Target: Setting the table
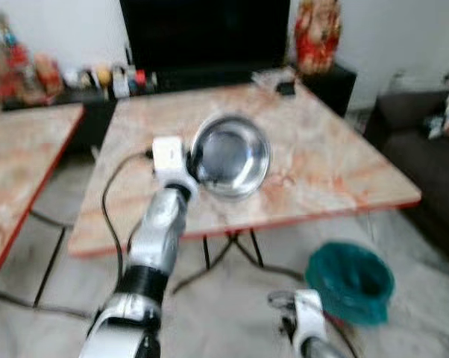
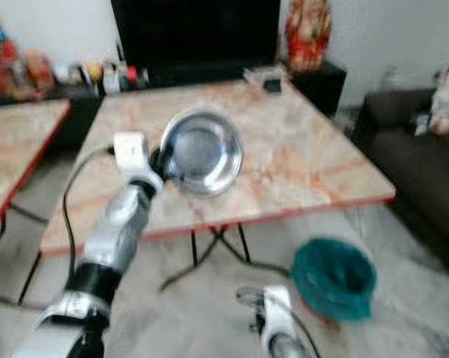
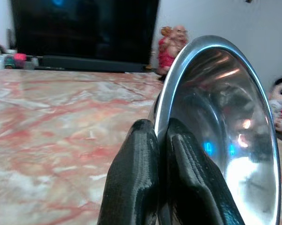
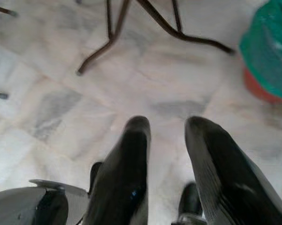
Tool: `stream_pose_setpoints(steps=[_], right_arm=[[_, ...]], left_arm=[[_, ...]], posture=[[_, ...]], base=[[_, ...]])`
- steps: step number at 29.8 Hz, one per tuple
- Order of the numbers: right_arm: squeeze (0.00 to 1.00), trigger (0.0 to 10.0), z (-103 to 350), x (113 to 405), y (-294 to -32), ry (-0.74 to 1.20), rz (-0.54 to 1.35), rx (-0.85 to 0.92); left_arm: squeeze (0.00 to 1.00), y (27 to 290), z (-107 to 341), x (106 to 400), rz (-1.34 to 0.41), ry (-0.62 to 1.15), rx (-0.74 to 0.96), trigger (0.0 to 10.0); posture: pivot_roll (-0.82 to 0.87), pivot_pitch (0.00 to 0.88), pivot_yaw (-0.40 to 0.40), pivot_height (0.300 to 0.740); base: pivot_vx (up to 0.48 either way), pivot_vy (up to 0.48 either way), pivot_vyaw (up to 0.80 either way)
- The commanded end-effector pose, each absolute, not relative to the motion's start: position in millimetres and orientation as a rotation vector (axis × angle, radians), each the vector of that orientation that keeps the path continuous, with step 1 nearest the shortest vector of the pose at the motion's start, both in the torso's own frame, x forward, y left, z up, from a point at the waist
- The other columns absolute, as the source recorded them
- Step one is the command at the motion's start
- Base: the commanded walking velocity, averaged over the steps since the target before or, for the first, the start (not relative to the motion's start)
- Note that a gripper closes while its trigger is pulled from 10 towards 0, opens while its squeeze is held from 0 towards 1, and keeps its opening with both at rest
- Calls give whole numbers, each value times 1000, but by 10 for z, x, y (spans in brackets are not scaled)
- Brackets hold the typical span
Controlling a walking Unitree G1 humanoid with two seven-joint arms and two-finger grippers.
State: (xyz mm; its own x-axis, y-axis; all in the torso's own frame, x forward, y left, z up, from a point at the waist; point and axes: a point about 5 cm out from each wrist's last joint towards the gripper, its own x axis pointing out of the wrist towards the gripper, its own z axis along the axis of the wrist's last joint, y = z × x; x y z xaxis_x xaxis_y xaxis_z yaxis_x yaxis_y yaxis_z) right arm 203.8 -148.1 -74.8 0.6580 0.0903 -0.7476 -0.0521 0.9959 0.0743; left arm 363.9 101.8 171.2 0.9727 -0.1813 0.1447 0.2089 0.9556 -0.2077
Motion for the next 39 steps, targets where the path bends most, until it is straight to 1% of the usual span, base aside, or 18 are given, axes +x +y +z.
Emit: stream_pose_setpoints(steps=[1,7,9,28,39], right_arm=[[0,10000,-736,2055,-1546,841,63,39],[0,10000,-747,2039,-1544,854,65,42],[0,10000,-756,2026,-1538,864,70,44],[0,10000,-752,2034,-1506,859,105,1],[0,10000,-753,2032,-1509,863,101,7]], left_arm=[[0,947,1796,3645,-224,-151,-221,10000],[0,922,1790,3637,-234,-150,-221,10000],[0,914,1785,3631,-237,-149,-221,10000],[0,913,1802,3636,-243,-157,-220,10000],[0,927,1805,3630,-240,-158,-219,10000]], posture=[[22,0,63,740],[19,0,65,740],[17,0,66,728],[16,0,68,728],[22,0,67,728]], base=[[281,0,0],[281,0,0],[277,0,-475],[288,0,-26],[292,0,0]])
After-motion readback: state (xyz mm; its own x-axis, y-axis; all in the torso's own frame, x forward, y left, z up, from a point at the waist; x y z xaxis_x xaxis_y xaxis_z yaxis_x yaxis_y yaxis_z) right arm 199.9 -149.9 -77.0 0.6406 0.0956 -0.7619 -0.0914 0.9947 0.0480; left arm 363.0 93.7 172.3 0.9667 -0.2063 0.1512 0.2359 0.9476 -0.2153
